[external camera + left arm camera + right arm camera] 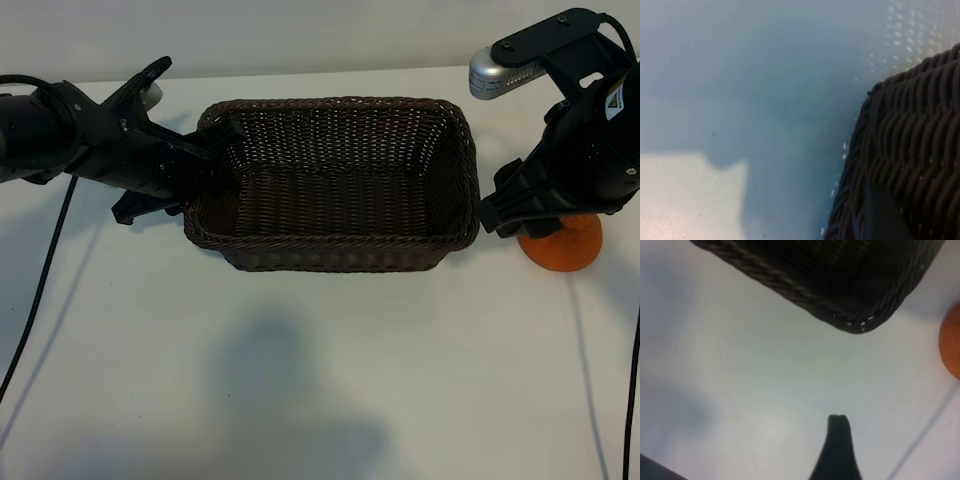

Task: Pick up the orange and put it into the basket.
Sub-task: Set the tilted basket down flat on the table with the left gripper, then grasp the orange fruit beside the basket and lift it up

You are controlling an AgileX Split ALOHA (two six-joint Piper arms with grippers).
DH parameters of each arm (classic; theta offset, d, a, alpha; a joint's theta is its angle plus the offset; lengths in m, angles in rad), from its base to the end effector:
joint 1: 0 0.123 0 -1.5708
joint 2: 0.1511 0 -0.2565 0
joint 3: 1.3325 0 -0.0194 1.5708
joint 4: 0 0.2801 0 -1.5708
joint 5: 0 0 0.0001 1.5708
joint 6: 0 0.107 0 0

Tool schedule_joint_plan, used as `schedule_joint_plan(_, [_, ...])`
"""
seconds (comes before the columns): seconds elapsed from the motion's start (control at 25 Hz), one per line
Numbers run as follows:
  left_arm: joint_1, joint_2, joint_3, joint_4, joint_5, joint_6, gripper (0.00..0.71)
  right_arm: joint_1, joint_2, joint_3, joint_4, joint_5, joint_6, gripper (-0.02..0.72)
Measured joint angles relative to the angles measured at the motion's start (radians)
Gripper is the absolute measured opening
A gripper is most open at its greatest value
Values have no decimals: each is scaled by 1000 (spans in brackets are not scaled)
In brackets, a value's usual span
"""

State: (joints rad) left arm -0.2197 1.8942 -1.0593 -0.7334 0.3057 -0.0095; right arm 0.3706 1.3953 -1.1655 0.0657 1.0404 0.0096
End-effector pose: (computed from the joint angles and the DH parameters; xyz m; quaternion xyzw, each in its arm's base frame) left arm 0.3801 -0.1070 0.0880 -0.2066 0.9293 -0.2178 0.2153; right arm 0.2906 0.1194 0.2599 -0.1654 0.9667 0.0668 0.1833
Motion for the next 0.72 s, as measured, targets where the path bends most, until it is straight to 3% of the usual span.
schedule_joint_plan(0.08, [0, 0, -1, -1, 7, 4, 376, 0, 0, 0, 0, 0, 0, 558])
schedule_joint_plan(0.32, [0, -26, -1, 9, 41, 3, 677, 0, 0, 0, 0, 0, 0, 558])
schedule_joint_plan(0.44, [0, -45, -7, 41, 64, 2, 706, 0, 0, 0, 0, 0, 0, 558])
schedule_joint_plan(0.72, [0, -96, -9, 234, 135, -123, 674, 0, 0, 0, 0, 0, 0, 558])
